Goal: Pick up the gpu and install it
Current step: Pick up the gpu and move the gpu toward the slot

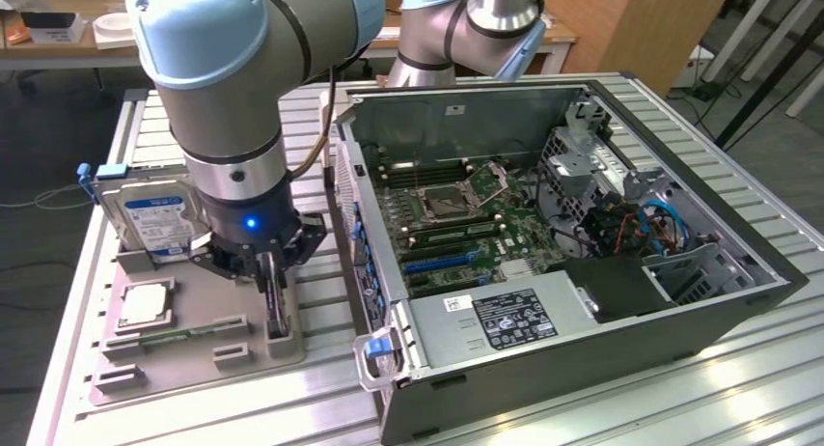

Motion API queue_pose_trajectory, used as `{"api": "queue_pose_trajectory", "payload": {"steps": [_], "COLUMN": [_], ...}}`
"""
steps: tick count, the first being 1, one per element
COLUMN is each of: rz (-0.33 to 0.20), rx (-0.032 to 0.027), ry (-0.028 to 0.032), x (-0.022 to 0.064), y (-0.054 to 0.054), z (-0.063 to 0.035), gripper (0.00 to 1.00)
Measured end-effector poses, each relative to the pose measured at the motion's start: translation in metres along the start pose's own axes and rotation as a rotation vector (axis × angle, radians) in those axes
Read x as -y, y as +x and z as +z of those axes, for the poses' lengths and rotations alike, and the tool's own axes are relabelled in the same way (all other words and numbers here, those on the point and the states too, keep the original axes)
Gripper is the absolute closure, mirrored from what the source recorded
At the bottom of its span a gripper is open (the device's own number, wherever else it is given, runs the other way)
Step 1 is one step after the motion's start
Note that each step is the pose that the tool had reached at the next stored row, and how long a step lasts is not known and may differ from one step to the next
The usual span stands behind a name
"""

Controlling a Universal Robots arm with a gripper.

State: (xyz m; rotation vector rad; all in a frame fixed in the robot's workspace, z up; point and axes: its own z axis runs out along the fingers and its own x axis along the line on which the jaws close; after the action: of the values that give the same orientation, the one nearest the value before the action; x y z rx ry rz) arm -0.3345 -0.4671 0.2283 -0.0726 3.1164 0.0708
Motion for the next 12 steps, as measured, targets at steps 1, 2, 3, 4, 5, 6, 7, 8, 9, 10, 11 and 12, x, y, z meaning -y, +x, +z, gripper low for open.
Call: {"api": "queue_pose_trajectory", "payload": {"steps": [1, 2, 3, 4, 5, 6, 7, 8, 9, 10, 11, 12], "rz": [0.0, 0.0, 0.0, 0.0, 0.0, 0.0, 0.0, 0.0, 0.0, 0.0, 0.0, 0.0], "rx": [0.0, -0.0001, -0.0001, -0.0001, -0.0001, 0.0, 0.0, 0.0, 0.0, 0.0, 0.0, 0.0], "ry": [0.0, 0.0, 0.0, 0.0, 0.0, 0.0, 0.0, 0.0, 0.0, 0.0, 0.0, 0.0], "x": [0.0, 0.0, 0.0, 0.0, 0.0, 0.0, 0.0, 0.0, 0.0, 0.0, 0.0, 0.0], "y": [0.0, 0.0, 0.0, 0.0, 0.0, 0.0, 0.0, 0.0, 0.0, 0.0, 0.0, 0.0], "z": [0.0, 0.0, 0.0, 0.0, 0.0, 0.0, 0.0, 0.0, 0.0, 0.0, 0.0, 0.0], "gripper": [0.71, 0.74, 0.74, 0.74, 0.74, 0.74, 0.74, 0.74, 0.74, 0.74, 0.74, 0.74]}}
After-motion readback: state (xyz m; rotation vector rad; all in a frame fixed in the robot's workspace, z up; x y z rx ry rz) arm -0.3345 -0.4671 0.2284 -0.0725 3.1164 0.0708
